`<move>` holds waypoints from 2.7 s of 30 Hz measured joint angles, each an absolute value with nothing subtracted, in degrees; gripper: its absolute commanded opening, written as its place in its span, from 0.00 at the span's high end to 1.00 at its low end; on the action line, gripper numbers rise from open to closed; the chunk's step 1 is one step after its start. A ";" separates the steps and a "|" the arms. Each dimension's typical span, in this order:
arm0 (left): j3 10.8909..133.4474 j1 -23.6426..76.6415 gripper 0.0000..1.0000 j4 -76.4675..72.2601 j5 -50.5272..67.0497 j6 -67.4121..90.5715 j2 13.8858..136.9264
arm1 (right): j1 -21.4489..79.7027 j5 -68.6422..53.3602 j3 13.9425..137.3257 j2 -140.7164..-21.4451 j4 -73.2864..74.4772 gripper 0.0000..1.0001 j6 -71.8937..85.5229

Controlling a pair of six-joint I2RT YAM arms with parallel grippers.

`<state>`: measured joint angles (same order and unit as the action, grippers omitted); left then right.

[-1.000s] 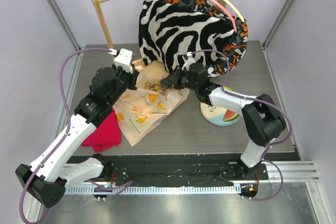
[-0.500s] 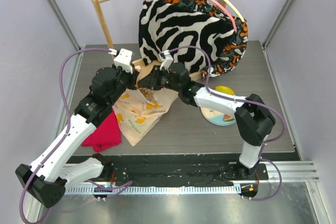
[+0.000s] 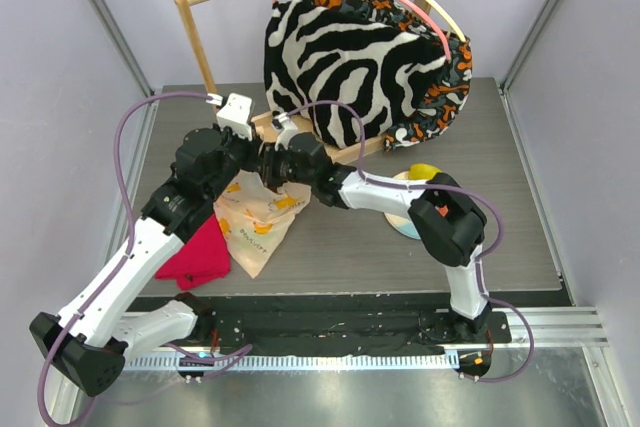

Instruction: Place the fruits into the plastic bag

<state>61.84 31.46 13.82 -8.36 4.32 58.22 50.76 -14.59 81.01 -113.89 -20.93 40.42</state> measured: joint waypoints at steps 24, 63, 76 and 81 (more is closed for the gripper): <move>61.67 31.46 1.00 13.08 -8.38 4.32 58.00 | 48.40 -3.14 67.13 -87.68 -11.86 0.16 29.82; 73.67 28.95 1.00 19.66 -16.73 4.08 63.20 | 44.88 13.04 75.79 -83.55 12.01 0.99 20.16; 81.28 19.73 1.00 24.56 -18.09 7.84 59.88 | 44.80 14.83 71.24 -65.91 6.04 0.99 16.64; 74.22 19.46 1.00 24.49 -12.08 8.14 60.34 | 44.77 13.82 66.00 -67.18 8.58 0.99 16.80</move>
